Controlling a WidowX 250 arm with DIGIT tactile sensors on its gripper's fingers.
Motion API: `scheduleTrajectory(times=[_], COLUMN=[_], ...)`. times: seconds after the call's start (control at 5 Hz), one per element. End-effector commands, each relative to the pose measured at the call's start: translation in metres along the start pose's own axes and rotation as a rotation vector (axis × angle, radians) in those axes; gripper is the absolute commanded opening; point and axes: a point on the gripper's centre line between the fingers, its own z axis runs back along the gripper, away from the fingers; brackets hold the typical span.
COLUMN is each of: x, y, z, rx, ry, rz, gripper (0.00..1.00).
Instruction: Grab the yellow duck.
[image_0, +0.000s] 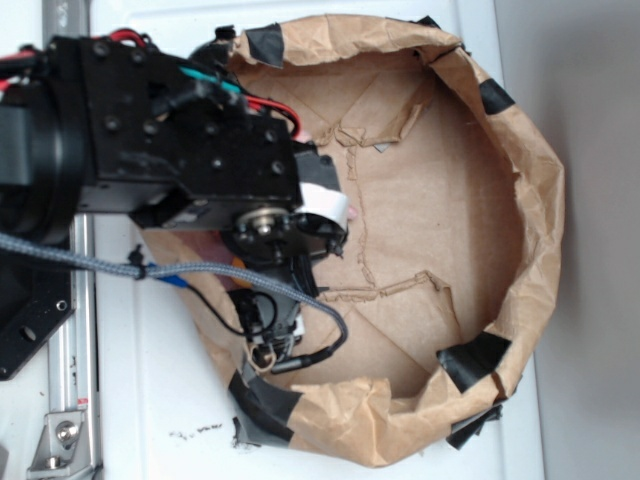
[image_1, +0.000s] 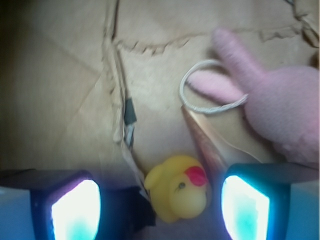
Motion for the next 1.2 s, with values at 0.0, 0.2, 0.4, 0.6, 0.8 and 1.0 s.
scheduleTrajectory(times=[0.0,0.2,0.4,0.6,0.8,1.0], x=[-0.002,0.011,0.018,0.016,0.007,-0.009], y=[-0.016,-0.009,-0.005,-0.003,0.001,0.009], z=[0.009,0.009,0.009,0.007,-0.005,-0.012], rx=[-0.042,-0.087,-0.094,-0.081,-0.062,-0.019], ry=[-0.090,-0.124,-0.169,-0.175,-0.121,-0.072], rz=[0.269,0.445,0.533,0.572,0.612,0.636], gripper=[1.00,1.00,1.00,1.00,1.00,1.00])
